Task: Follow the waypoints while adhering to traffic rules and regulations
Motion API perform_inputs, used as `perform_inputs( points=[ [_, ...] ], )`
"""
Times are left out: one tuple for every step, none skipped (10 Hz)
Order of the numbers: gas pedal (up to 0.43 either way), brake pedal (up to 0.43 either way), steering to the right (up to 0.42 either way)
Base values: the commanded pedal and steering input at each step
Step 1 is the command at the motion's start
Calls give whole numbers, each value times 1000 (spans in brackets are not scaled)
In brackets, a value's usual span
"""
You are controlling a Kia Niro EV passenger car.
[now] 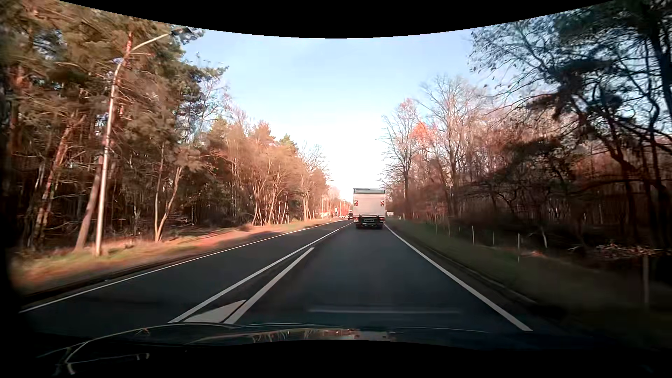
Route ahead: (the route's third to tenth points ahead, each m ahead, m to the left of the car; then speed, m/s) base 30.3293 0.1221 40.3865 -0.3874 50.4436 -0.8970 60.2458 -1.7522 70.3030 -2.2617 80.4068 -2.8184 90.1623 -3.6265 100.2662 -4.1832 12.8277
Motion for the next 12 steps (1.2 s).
perform_inputs(
  points=[
    [169, 0, 12],
    [177, 0, 11],
    [177, 0, 12],
    [189, 0, 11],
    [189, 0, 11],
    [189, 0, 11],
    [189, 0, 10],
    [197, 0, 9],
    [197, 0, 7],
    [209, 0, 6],
    [209, 0, 7],
    [209, 0, 6]
  ],
)
